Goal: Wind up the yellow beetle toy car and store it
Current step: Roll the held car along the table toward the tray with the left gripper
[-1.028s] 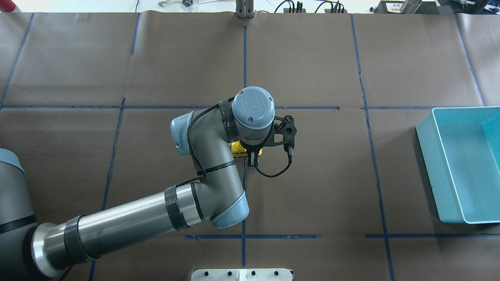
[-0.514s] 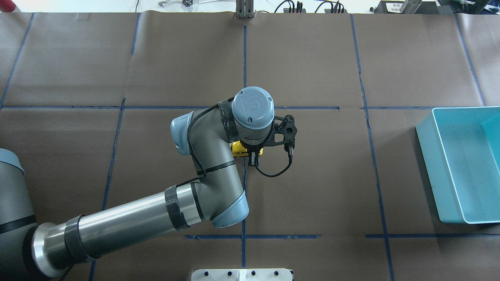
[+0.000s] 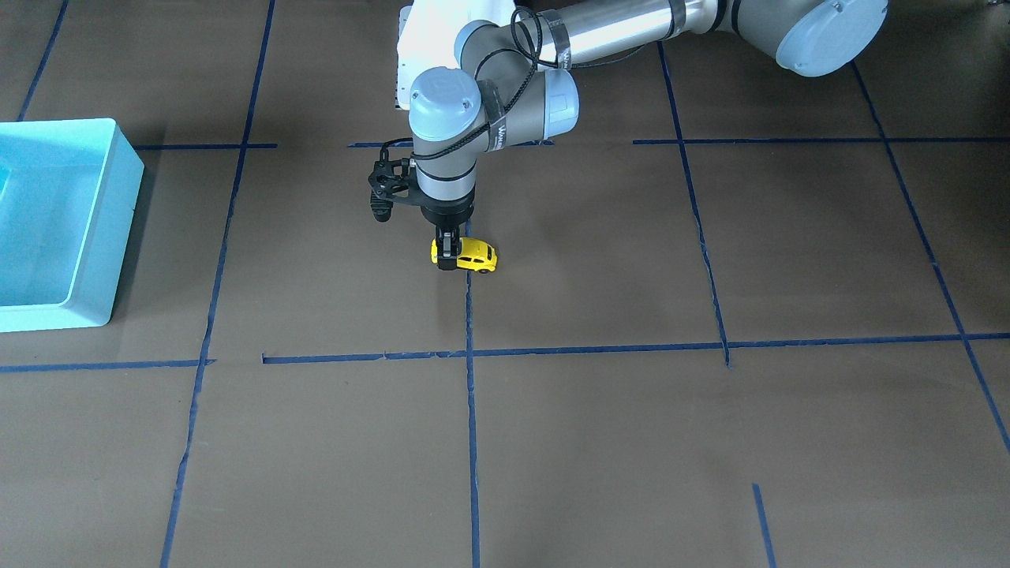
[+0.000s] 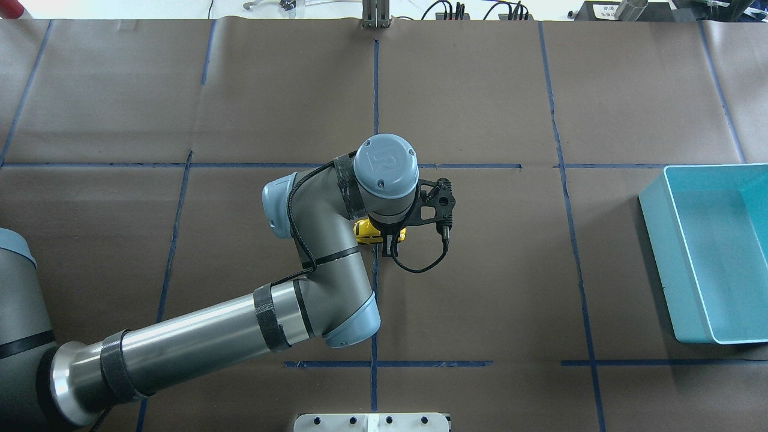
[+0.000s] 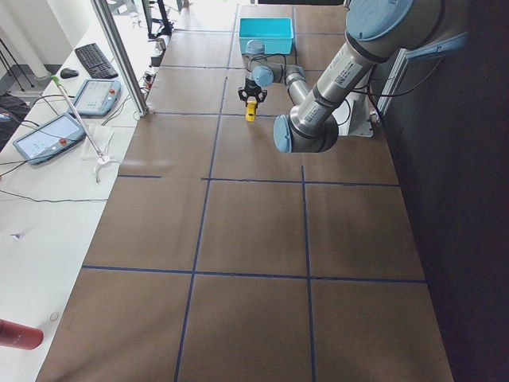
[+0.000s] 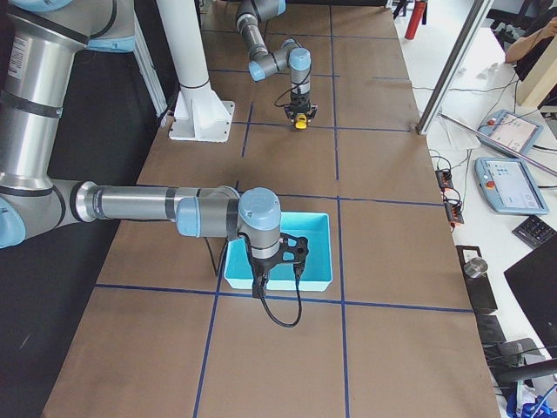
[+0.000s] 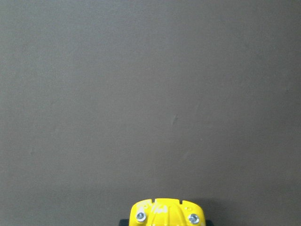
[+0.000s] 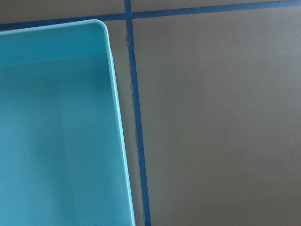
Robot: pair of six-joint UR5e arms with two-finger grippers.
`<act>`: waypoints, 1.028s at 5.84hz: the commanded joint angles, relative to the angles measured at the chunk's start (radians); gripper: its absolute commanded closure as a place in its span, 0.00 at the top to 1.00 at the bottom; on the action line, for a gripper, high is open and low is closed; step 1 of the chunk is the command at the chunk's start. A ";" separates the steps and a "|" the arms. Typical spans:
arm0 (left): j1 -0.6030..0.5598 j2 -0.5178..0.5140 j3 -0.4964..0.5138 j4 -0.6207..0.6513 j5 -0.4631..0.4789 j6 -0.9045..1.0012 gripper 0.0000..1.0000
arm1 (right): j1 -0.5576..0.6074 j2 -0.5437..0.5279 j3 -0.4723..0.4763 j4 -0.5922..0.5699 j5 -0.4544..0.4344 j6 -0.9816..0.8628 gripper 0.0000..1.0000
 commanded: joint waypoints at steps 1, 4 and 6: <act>0.000 0.002 0.001 -0.003 0.001 0.003 0.00 | 0.000 0.000 0.001 0.002 0.002 0.000 1.00; 0.000 0.006 0.001 -0.009 0.001 0.006 0.00 | 0.000 0.000 0.001 0.002 0.002 0.000 1.00; 0.000 0.023 0.000 -0.026 0.001 0.006 0.00 | 0.000 0.000 0.001 0.003 0.002 0.000 1.00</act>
